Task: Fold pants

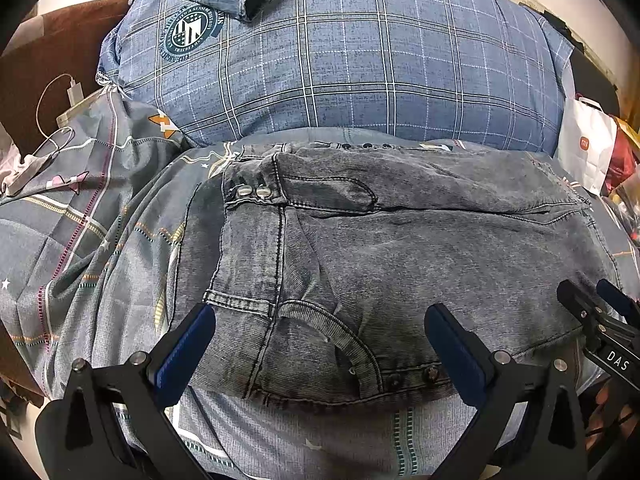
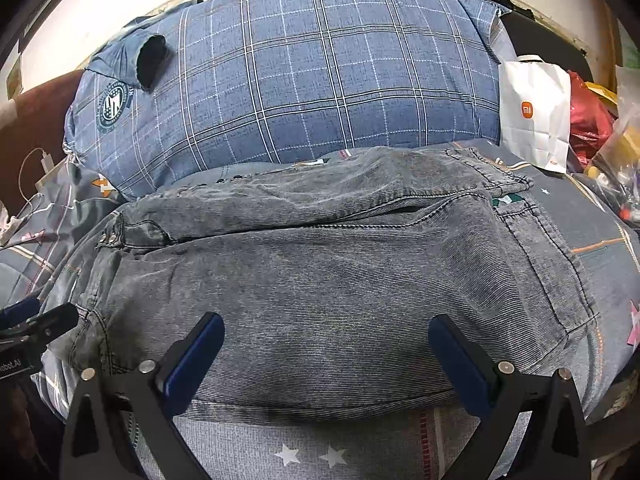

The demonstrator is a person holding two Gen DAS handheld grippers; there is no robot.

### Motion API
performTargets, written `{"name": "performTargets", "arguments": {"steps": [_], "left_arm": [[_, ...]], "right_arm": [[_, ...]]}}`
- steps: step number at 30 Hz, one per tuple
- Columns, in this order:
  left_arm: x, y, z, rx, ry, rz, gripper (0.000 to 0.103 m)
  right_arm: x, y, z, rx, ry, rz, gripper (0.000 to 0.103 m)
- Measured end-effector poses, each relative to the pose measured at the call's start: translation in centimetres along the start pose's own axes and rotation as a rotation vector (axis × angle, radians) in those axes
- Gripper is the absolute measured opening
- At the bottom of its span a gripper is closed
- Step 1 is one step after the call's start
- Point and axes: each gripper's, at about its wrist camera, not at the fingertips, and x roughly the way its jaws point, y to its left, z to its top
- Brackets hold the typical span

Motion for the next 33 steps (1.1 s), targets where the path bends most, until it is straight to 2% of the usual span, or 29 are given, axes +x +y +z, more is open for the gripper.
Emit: {"name": "performTargets", "arguments": {"steps": [22,26,28,31,32,33], "left_arm": [[-0.2,0.0,0.0,-0.001,0.005,-0.002,0.103],[-0.1,0.6,0.3,-0.006,0.015,-0.029,0.103],[0.2,1.7,1.0,-0.011,0.038,-0.064,0.103],[1.4,4.9,3.1,-0.082,0.084,-0.113,0.103],[2.1,6.3,4.2,-0.119,0.106,-0.136,0.103],[2.5,7.1,5.0,-0.136,0.116,-0.142,0.103]], "right_arm": [[0.0,0.0,-0.1,0.0,-0.002,-0.001,0.103],[0.1,-0.1,0.0,0.005,0.002,0.005,0.103],[0.2,-0.4,0.2,0.018,0.037,0.048,0.103],[-0.3,-2.0,2.3,0.05,0.066,0.212,0.103],[-0.5,-3.0,3.9,0.039,0.063,0.24,0.103],[-0.4,-3.8,5.4,0.034,0.063,0.232,0.103]]}}
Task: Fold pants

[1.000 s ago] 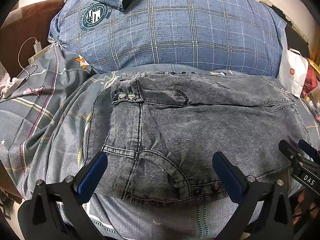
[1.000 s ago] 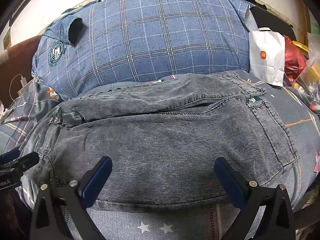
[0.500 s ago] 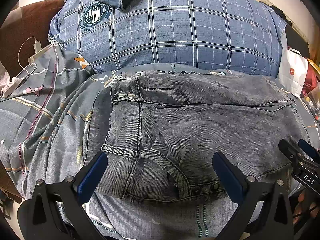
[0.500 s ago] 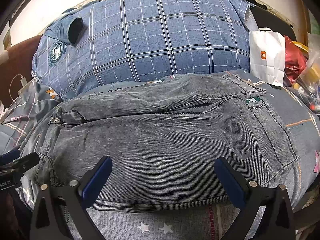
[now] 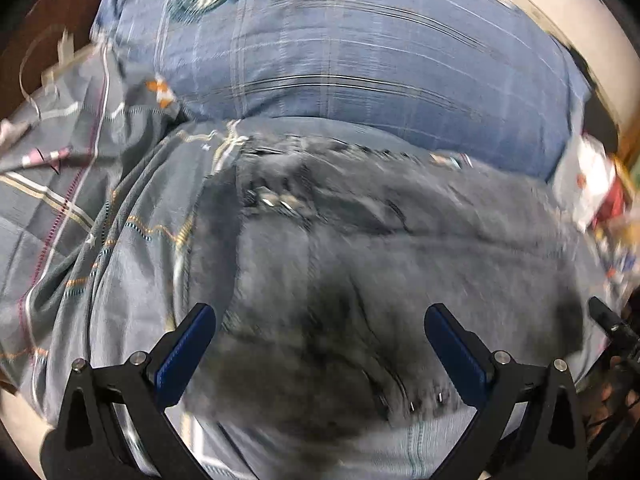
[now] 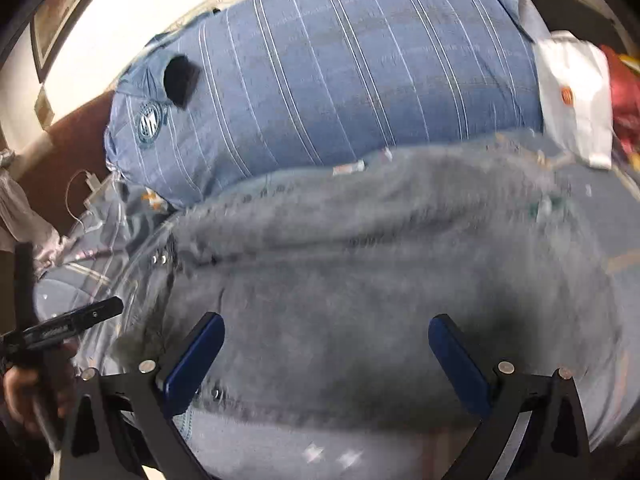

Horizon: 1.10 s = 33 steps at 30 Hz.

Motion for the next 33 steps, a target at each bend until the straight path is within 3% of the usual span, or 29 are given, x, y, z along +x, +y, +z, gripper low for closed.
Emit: {"name": "performTargets", "arguments": {"steps": [4,6,8,10,16,22,24,27,32,33], "left_arm": [[1.6,1.9,5.3,-0.004,0.015,-0.005,0.103],[2.7,2.3,7.3,0.015,0.021,0.0,0.103],[3.8,2.6,8.8,0.033,0.024,0.015,0.103],[4.4,3.4,9.4,0.009,0.022,0.008,0.103],[3.8,6.2,4.8,-0.061,0.028,-0.007,0.103],[1.7,8.5,-1.3,-0.086,0.045,0.054,0.103],[2.6,9.6,-2.5,-0.118,0.09,0.066,0.103],[3.6,10.9,-3.4,-0.161,0.136,0.087,0.103],[2.8,12.6,-4.5,-0.243,0.14,0.021,0.085],[2.9,12.5,-4.5,-0.24,0.156,0.003,0.075]], "right_arm": [[0.9,-5.0,8.2,-0.004,0.015,-0.063,0.103],[2.8,-8.8,12.1,0.021,0.064,-0.148,0.103],[4.9,-13.2,14.7,0.064,0.119,-0.234,0.103],[5.8,-17.0,15.0,0.148,0.189,-0.296,0.1],[3.8,-20.1,7.6,0.177,0.335,-0.35,0.094],[0.1,-20.0,0.7,0.24,0.352,-0.358,0.078],[0.8,-20.0,-0.5,0.231,0.386,-0.374,0.065],[0.8,-19.5,-1.1,0.218,0.36,-0.384,0.059],[0.8,-18.6,-1.4,0.181,0.351,-0.401,0.054],[0.5,-18.6,-1.6,0.182,0.35,-0.401,0.054]]}}
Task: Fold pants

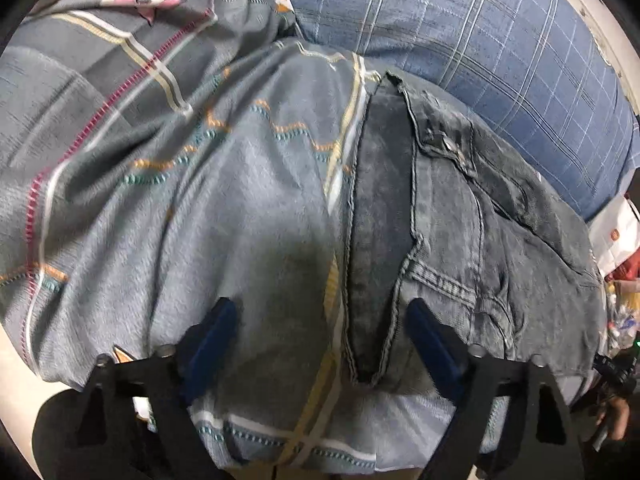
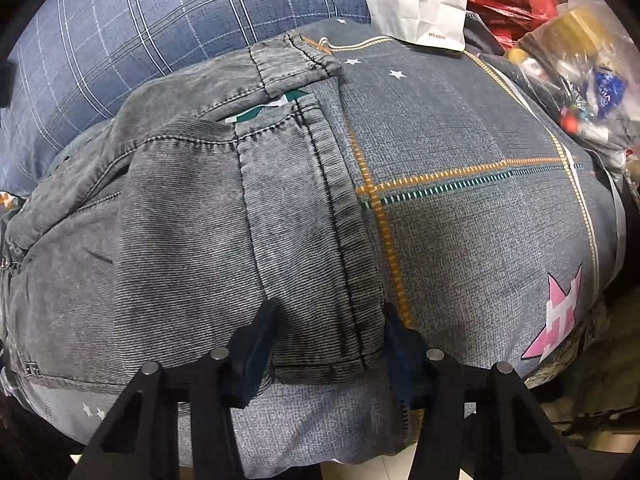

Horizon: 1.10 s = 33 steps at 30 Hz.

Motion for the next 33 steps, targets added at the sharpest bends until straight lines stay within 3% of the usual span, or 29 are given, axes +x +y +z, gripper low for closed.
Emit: {"name": "performTargets", "arguments": {"steps": [1,3,7,9,12,15,17,19,22,24,29,33], "left_arm": [[0.0,-0.2,-0.1,0.006,0.009,-0.008,0.063],[-0.4,-0.9,-0.4,0.031,-0.006,-0.016,0.059],[-2.0,-3.9,-1.2,0.121,-0.048,-0.066,0.059],[-1.6,-5.3,-1.2,0.188,-0.063,-0.012,0.061],[0.7,-5.3,-1.0,0.204,0.006,0.046,0.061],[1.2,-5.2,-1.5,0.211,0.007,0.033,0.059],[0.6,-5.6,-2.2,0.249,-0.008,0.029,0.048],[0.2,-6.2,-2.7,0.296,-0.036,0.087,0.015],[0.6,-5.5,-2.3,0.266,0.006,0.064,0.013],[0.4,-6.0,-2.1,0.3,0.002,0.084,0.012],[-2.1,-7.1,-0.7,0.394,-0.041,0.145,0.012],[-4.5,-5.7,0.6,0.42,-0.119,0.187,0.012]], "right_arm": [[0.0,0.0,-0.1,0.001,-0.002,0.001,0.054],[-0.1,0.1,-0.3,0.004,-0.006,0.005,0.054],[-0.1,0.6,-0.6,0.013,-0.011,0.02,0.055],[0.3,0.0,-0.6,0.015,-0.014,0.027,0.056],[0.1,-0.2,-0.5,0.015,-0.017,0.032,0.056],[0.1,-0.5,-0.6,0.018,-0.022,0.041,0.056],[0.0,-0.6,-0.7,0.017,-0.022,0.041,0.056],[-0.1,-0.6,-0.7,0.017,-0.022,0.039,0.057],[-0.4,-0.4,-0.9,0.013,-0.022,0.028,0.056],[-0.6,-0.1,-0.9,0.005,-0.022,0.017,0.053],[-1.6,1.2,-0.7,-0.033,-0.032,-0.045,0.032],[-3.8,2.2,-0.7,-0.054,-0.076,-0.06,0.027]]}}
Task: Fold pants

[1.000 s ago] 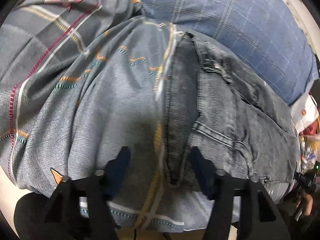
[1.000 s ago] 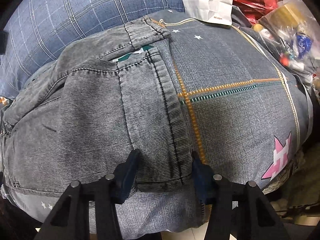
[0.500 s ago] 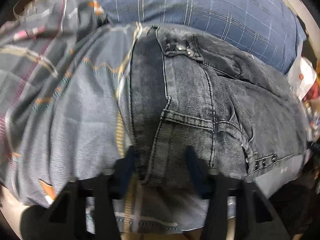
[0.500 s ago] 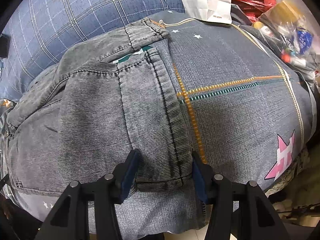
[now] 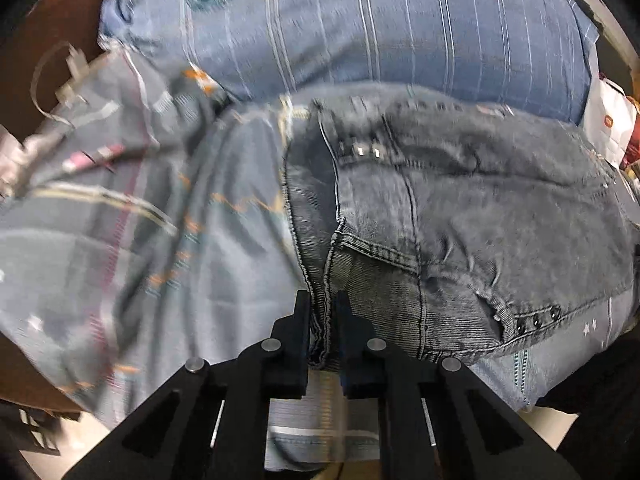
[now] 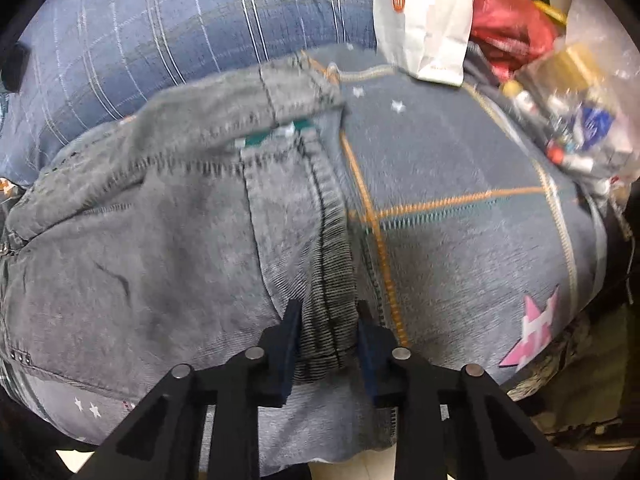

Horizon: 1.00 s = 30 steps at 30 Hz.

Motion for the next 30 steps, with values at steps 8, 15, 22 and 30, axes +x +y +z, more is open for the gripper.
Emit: {"name": "performTargets", "arguments": {"steps": [8,15,22,30], "left_arm": [[3.1,1.5,-3.5,-0.073,0.124,0.001,0.012],[0.4,1.9,-2.4,-0.095,0.04,0.007,0.012],[2.9,2.0,-3.9,-0.125,0.102,0.004,0.018],[-1.4,3.2,-3.0,-0.203,-0.041,0.015,0.052]], "right_arm": [[2.5,-0.6,-1.8,0.04,0.075,0.059,0.03],[0.1,-1.7,-1.1,0.081,-0.012,0.046,0.03],[1.2,-3.0,-2.6,0.114,0.051,-0.01,0.032],[-1.5,-0.7,5.2,0.103,-0.075,0.132,0.06]]}}
